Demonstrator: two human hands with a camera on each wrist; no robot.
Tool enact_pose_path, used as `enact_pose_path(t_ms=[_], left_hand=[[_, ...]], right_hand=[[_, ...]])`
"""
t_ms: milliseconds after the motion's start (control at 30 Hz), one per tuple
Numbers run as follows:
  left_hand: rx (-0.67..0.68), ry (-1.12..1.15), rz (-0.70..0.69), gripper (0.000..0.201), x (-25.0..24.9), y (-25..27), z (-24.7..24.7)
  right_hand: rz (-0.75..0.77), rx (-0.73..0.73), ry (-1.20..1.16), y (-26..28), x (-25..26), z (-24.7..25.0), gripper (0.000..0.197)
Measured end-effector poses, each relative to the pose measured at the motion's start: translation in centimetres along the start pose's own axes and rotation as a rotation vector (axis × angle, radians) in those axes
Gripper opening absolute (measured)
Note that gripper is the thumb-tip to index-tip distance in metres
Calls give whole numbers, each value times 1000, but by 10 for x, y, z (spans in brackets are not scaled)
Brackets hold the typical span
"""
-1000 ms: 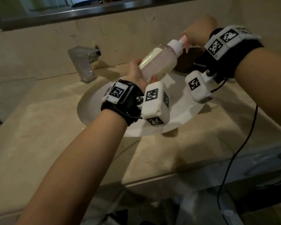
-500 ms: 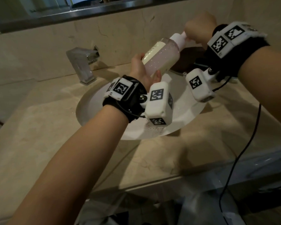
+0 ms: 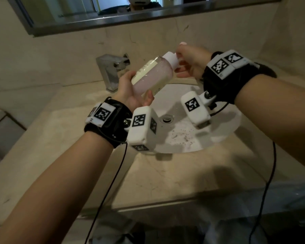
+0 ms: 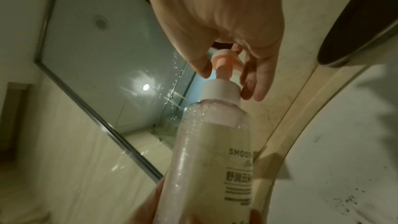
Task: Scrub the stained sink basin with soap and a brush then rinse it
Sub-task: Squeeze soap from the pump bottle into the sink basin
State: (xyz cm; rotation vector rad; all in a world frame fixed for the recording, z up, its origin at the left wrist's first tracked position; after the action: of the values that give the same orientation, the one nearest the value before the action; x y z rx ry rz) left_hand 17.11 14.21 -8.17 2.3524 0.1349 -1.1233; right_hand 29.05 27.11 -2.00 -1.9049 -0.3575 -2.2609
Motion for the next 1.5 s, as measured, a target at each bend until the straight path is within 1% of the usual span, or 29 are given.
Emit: enact_pose_path(t_ms=[67,100,167,233,333,400,433,500,567,600,667,700,767,833,900,933,967,1033,1100,1233,1300,1400,1500], left_hand=[[1,3,-10,30,-7,4,13],[-11,2,-14,30,-11,5,21],[-45,10,-32,32,-20,8,36],[-57,29,-55,32,-30,11,50],[-96,26,-87,29,-44,18,71],[-125,-7,-107,33,-53,22,86],[-133,-19,-115,35,-58,23,95],[-133,-37,-107,37,-69,21,113],[-128,-108,-82,38,-79,18,130],[-125,-160,-70,37,-81,19,135],[-145,-239,-70,39,-88,19,147],[-158,-270,-81,41,-93,19,152],[-224,-374,-151,37,-105,20,163],[-342,-532,-274,30,-120,24,174],[-473,-663,-405,36,-137,25,185],[-512,-709,-455,42,-143,25,188],[-523,-749,-479,45,-148,22,191],[-495,-792,-476,48,-149,15,191],[-463,-795,-481,51,-150,9,189],[-490,-869,-544,66,-154,1,184],[-490,-899,-565,74,-155,-3,180],[-435,-876,-559,79,-153,-11,171],[-433,-829,-557,83,-151,-17,166]], right_hand=[[13,-6,-7,5,5,-17,15],[28,-10,-10,7,8,-25,17],[46,18,-17,11,10,-43,27],[35,127,-56,18,10,-68,36],[-38,299,-151,33,10,-108,53],[-30,351,-117,40,15,-129,65],[-10,362,-96,41,19,-138,68],[29,373,-98,44,27,-153,68],[46,360,-126,45,32,-166,67],[55,350,-132,45,33,-172,62],[92,331,-115,44,39,-185,45],[112,314,-107,42,43,-191,40],[166,279,-83,40,51,-201,47],[259,249,-8,39,60,-210,59],[385,204,117,41,70,-218,61],[443,188,179,42,74,-222,59],[483,180,233,42,75,-227,55],[521,170,296,37,76,-234,51],[521,167,335,31,74,-239,51],[522,223,428,23,65,-255,58],[519,262,497,23,60,-264,53],[542,331,555,24,60,-277,43],[546,349,567,23,61,-278,42]])
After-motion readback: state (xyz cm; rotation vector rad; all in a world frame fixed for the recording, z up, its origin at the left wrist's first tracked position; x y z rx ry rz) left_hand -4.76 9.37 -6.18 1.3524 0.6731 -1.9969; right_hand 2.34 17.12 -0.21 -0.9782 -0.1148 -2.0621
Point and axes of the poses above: each hand's wrist, its own y-axis away from the middle knuckle, its own z-axis out of the back of the hand, x = y × z, the point moved 9 cm from there along -y, towards the middle knuckle, and after that the axes turned 1 degree about -x, right-handed, at the moved point
